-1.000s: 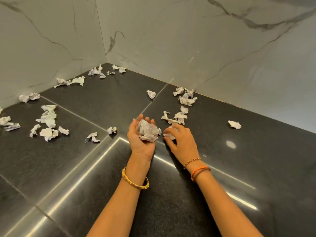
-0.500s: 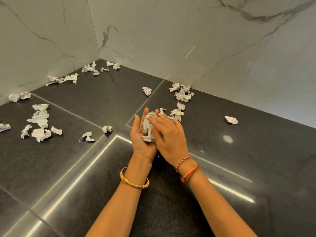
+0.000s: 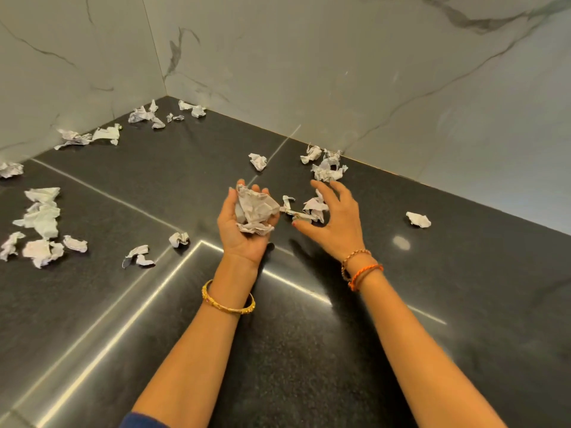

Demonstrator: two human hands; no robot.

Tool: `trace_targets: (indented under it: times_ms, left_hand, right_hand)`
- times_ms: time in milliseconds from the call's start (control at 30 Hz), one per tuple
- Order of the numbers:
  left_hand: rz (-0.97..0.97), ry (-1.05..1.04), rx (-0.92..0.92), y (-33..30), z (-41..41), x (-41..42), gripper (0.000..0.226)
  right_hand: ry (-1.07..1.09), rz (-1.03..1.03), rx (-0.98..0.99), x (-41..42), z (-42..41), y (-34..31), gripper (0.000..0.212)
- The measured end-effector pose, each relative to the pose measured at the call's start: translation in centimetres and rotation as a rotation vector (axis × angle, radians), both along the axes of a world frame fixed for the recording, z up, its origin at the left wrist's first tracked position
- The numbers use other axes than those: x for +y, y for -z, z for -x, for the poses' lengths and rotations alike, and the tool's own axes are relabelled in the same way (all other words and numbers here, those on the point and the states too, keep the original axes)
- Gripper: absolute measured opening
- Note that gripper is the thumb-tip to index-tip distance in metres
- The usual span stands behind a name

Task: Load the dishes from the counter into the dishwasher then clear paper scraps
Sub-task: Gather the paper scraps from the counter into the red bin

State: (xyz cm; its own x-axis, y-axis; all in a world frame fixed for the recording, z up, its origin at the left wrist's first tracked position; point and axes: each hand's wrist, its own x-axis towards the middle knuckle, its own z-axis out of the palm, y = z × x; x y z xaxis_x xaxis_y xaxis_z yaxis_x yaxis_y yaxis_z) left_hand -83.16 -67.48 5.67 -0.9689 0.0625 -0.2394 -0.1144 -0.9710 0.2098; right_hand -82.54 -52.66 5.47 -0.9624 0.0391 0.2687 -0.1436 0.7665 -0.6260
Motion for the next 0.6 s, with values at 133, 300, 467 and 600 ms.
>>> trace_targets:
  times_ms: [133,300,467,600]
  left_hand:
    - [-0.127,-0.046,0.032,0.2,0.5,-0.8,0.026]
    - [-0.165,-0.093,0.045,0.0,0.6,-1.5,0.028]
    - [-0.154,-0.118,0.051,-0.2,0.4,-2.1,0.027]
    - [-0.145,-0.113,0.03,-0.2,0.2,-1.9,0.026]
  right_hand:
    - [-0.026,-0.135,-0.162,0.1,3.0,0.4,0.09]
    - [-0.049,-0.35,0.029,-1.2,3.3,1.7,0.044]
    - [-0.061,-0.373,0.266,-2.7,1.0,2.0,0.02]
    - [0.022,0.518,-0.02,-4.5,-0.4,-0.1,0.02]
